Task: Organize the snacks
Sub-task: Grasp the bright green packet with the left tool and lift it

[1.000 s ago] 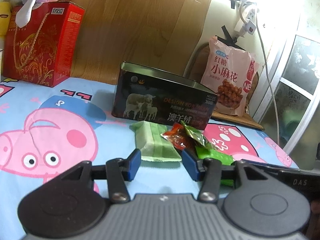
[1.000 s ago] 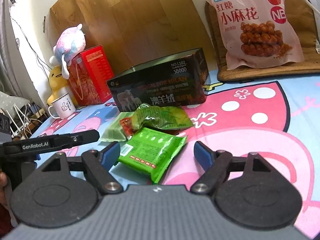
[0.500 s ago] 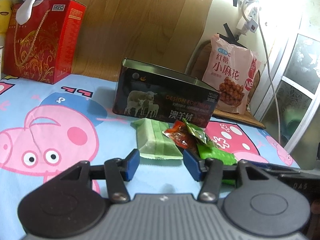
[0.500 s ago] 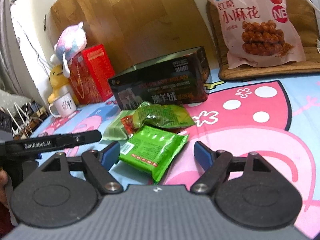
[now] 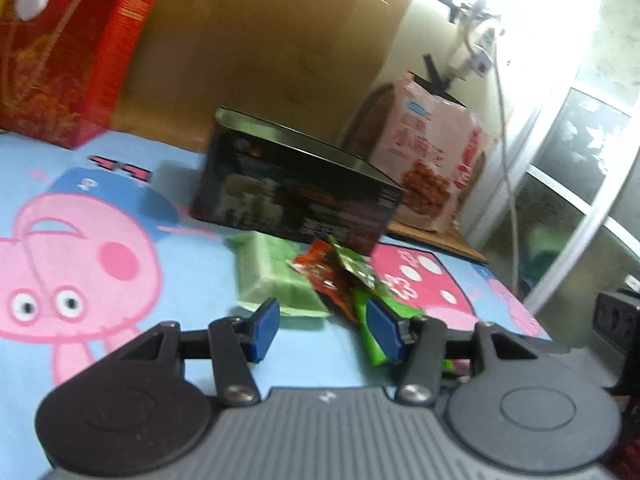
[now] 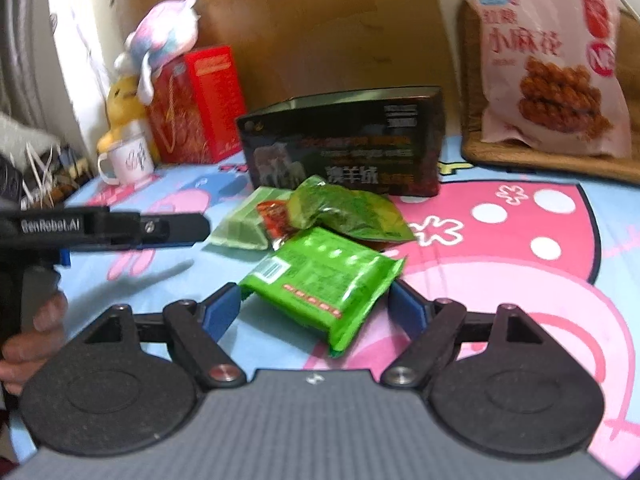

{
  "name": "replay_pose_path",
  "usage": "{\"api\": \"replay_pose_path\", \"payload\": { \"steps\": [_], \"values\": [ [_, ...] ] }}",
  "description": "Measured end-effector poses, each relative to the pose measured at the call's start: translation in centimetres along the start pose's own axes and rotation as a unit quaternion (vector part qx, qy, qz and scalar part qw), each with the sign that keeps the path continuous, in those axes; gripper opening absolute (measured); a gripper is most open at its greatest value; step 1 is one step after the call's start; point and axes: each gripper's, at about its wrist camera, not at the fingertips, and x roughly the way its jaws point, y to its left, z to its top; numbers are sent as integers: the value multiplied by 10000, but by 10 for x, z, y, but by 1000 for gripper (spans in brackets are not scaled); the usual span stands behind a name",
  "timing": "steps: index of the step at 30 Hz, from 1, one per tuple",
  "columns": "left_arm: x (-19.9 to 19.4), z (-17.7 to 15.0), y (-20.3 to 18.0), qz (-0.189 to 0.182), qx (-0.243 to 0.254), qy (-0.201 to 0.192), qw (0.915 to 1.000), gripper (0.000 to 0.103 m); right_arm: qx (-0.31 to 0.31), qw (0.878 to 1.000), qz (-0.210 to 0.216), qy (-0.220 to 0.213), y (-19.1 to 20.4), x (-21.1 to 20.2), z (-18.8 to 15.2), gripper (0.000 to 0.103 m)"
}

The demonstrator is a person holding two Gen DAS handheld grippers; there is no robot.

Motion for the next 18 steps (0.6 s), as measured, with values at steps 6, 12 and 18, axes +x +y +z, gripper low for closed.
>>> {"api": "replay_pose_path", "payload": {
  "steps": [6, 12, 18],
  "values": [
    [26, 1, -13, -477, 41, 547, 9974, 49, -728, 9971, -155, 139, 22, 6, -3, 75],
    [28, 1, -10, -473, -85, 555, 9973, 42, -673, 9977, 4, 73, 27, 2, -3, 50],
    [21, 2, 6, -517, -481, 464, 9964, 41, -813, 9967, 2, 73, 40, 3, -5, 46]
  ]
}}
